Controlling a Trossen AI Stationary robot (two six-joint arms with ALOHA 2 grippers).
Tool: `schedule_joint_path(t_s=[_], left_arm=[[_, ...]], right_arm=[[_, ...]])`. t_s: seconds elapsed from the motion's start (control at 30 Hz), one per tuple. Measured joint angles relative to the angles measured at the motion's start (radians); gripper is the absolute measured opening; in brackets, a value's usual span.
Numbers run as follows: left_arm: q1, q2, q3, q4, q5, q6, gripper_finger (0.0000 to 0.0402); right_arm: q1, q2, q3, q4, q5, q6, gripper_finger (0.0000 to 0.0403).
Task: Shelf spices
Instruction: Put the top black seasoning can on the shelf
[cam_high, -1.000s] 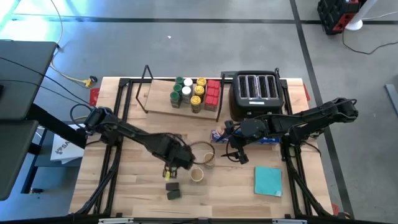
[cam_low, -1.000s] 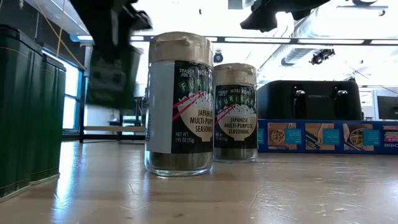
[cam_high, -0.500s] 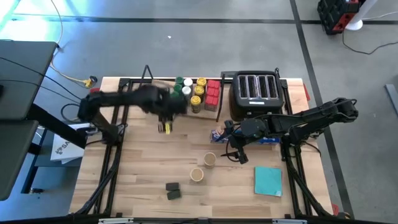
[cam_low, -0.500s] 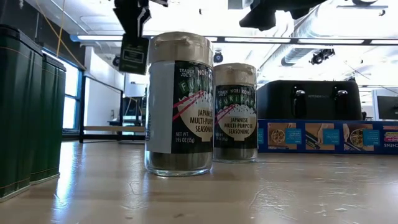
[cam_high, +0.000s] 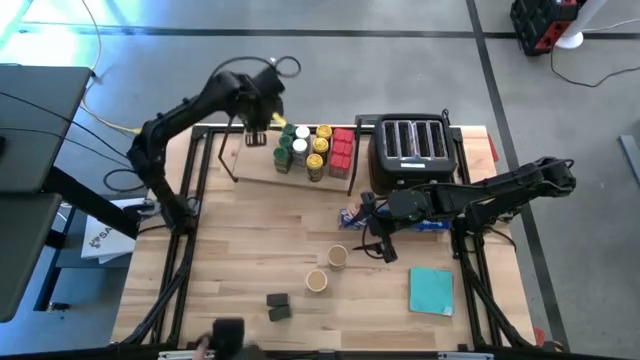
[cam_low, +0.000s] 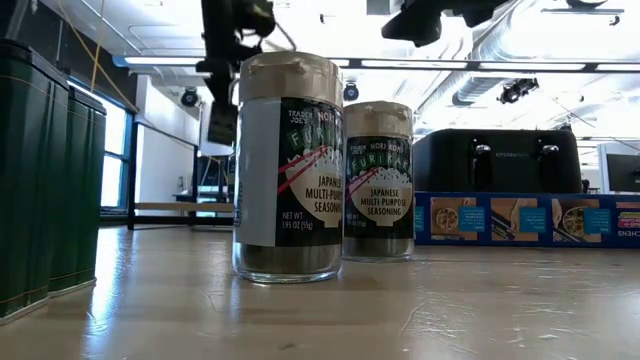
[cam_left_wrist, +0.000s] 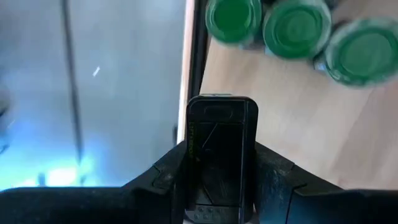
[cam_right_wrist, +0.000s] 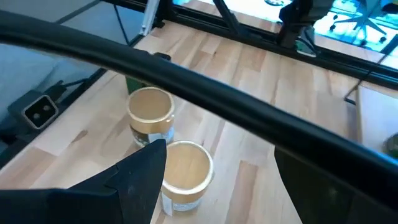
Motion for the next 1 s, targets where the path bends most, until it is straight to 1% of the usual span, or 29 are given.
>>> schedule_joint_path(t_s=[0.1, 0.2, 0.33, 0.4, 0.5, 0.63, 0.77, 0.9, 1.0], left_arm=[[0.101, 0.045, 0.000, 0.069, 0.137, 0.138, 0.0127], [0.172, 0.096, 0.000, 0.123, 0.183, 0.203, 0.0127], [0.227, 0.161, 0.000, 0.130, 0.252, 0.256, 0.0127], [0.235, 0.196, -0.001, 0.127, 0.267, 0.279, 0.0127], [0.239, 0.232, 0.000, 0.127, 0.316, 0.312, 0.0127], [0.240, 0.276, 0.000, 0.119, 0.344, 0.345, 0.0127], [0.240, 0.298, 0.000, 0.118, 0.366, 0.341, 0.0127], [0.241, 0.305, 0.001, 0.112, 0.386, 0.336, 0.0127], [0.238, 0.305, 0.001, 0.113, 0.388, 0.329, 0.0135]], right_arm=[[0.000, 0.000, 0.000, -0.008, 0.038, 0.023, 0.0296], [0.000, 0.000, 0.000, -0.024, 0.077, 0.109, 0.0296], [0.000, 0.000, 0.000, -0.040, 0.087, 0.199, 0.0296], [0.000, 0.000, 0.000, -0.040, 0.087, 0.233, 0.0296], [0.000, 0.000, 0.000, -0.038, 0.092, 0.272, 0.0296], [0.002, 0.000, 0.000, -0.038, 0.137, 0.310, 0.0296], [0.002, 0.000, 0.000, -0.038, 0.142, 0.340, 0.0296], [0.011, 0.000, 0.000, -0.038, 0.142, 0.339, 0.0296], [0.011, 0.000, 0.000, -0.038, 0.142, 0.333, 0.0296]])
